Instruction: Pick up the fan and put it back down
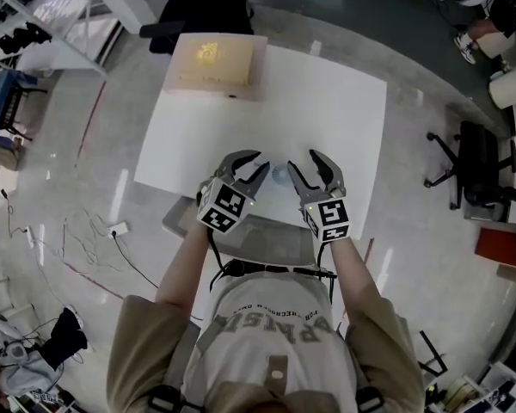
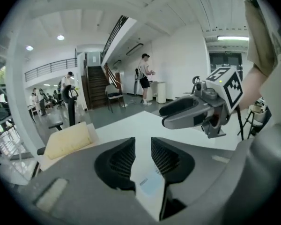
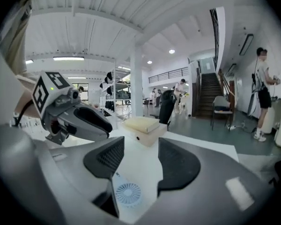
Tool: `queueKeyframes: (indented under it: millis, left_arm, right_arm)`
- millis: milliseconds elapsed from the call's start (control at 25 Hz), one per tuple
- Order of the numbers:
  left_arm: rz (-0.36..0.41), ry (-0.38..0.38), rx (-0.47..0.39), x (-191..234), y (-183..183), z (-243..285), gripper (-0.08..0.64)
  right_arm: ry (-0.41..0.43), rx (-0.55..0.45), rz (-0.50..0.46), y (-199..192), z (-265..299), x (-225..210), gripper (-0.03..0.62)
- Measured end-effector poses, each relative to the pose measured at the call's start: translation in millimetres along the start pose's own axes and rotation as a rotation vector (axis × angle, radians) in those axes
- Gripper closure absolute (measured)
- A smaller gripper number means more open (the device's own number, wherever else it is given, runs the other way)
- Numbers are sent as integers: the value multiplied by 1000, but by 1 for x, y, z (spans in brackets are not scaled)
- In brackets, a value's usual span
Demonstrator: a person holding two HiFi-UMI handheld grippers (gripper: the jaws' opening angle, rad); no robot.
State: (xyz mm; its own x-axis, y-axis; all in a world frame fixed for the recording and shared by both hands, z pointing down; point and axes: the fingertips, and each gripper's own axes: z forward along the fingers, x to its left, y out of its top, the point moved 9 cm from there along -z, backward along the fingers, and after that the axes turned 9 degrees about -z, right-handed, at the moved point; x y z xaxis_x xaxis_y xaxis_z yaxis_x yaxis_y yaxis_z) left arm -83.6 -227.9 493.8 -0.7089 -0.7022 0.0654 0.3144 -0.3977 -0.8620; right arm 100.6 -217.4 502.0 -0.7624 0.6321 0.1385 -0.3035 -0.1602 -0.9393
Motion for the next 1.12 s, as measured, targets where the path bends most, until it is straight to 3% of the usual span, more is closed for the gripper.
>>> queueKeyframes:
  millis: [160, 320, 440, 560, 800, 1120]
  left_arm:
    - [-15, 135, -117, -21, 11, -25, 446]
    - [-86, 227, -232, -37, 20, -49, 446]
    - [-111, 284, -287, -52, 24, -65, 446]
    - [-112, 357, -344, -67, 27, -80, 501]
    - [-92, 497, -447, -95, 29, -102, 539]
    - [-85, 569, -515, -116, 33, -117, 551]
  right_arm:
    - [-131, -91, -39, 28, -24, 13, 404]
    - [-199, -147, -51, 52, -43, 22, 458]
    - [-222, -161, -60, 60, -59, 31, 482]
    - [-228, -174, -84, 64, -74, 41, 511]
    - [-247, -211, -109, 69, -99, 53, 537]
    - [-250, -263, -175, 82, -120, 60, 591]
